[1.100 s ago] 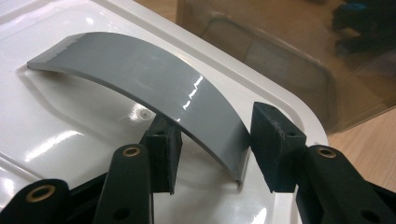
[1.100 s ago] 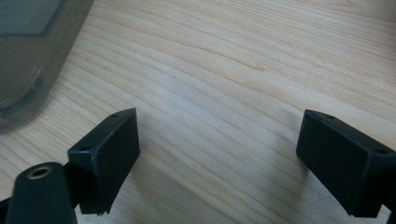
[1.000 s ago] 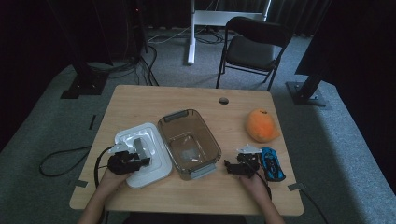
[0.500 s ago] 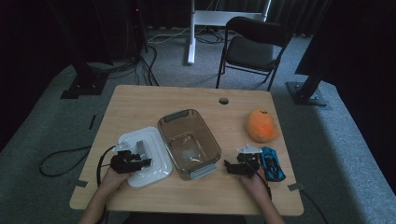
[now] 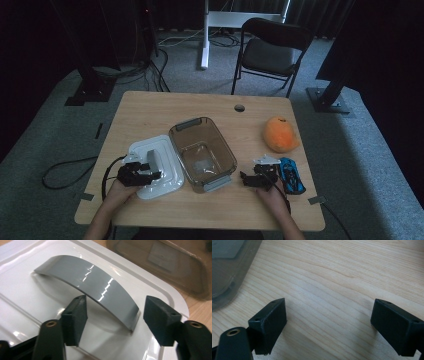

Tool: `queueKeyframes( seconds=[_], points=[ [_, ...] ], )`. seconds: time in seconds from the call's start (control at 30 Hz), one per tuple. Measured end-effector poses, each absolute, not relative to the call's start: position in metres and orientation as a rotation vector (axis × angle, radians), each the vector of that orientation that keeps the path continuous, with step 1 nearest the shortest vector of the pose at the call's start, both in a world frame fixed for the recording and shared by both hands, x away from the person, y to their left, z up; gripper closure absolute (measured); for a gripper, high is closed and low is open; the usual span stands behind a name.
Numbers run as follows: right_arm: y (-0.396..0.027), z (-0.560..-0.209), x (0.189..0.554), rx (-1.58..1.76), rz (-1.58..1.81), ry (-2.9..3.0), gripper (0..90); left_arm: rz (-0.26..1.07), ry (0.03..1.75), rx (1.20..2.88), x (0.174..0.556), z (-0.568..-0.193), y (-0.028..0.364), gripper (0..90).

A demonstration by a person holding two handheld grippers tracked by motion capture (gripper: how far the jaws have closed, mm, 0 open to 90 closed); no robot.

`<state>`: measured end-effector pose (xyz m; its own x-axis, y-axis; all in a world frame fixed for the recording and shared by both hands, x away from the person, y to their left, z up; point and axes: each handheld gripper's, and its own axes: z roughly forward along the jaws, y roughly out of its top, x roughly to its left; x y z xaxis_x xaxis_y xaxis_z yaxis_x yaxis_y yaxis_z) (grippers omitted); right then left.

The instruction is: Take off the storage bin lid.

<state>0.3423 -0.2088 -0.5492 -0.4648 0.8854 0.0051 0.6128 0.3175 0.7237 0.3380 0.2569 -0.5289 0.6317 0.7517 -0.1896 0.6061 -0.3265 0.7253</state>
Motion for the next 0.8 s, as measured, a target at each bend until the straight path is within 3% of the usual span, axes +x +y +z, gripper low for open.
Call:
queueKeyframes(
  seconds=[0.07,0.1,0.17,0.23,0.4,0.5,0.57,0.8],
  points=[
    [-0.209,-0.549,0.342,1.330,0.945,2.196,12.4,0.218,1.069,2.038,0.337,-0.529,0.259,34.6],
    [-0.209,-0.549,0.342,1.331,0.944,2.196,12.4,0.214,1.069,2.039,0.337,-0.528,0.259,28.3],
    [-0.209,-0.549,0.342,1.330,0.944,2.196,12.4,0.211,1.071,2.040,0.335,-0.528,0.261,26.3],
    [-0.209,-0.549,0.342,1.331,0.944,2.196,12.4,0.220,1.079,2.059,0.333,-0.528,0.262,18.3],
    [-0.209,-0.549,0.342,1.330,0.944,2.196,12.4,0.298,1.139,2.058,0.328,-0.527,0.267,9.4],
    [-0.209,-0.549,0.342,1.331,0.944,2.196,12.4,0.334,1.182,2.016,0.324,-0.525,0.274,8.9],
    [-0.209,-0.549,0.342,1.330,0.945,2.195,12.4,0.335,1.203,1.998,0.324,-0.524,0.280,0.8],
    [-0.209,-0.549,0.342,1.332,0.945,2.195,12.4,0.428,1.315,1.938,0.313,-0.522,0.298,0.2]
  ],
)
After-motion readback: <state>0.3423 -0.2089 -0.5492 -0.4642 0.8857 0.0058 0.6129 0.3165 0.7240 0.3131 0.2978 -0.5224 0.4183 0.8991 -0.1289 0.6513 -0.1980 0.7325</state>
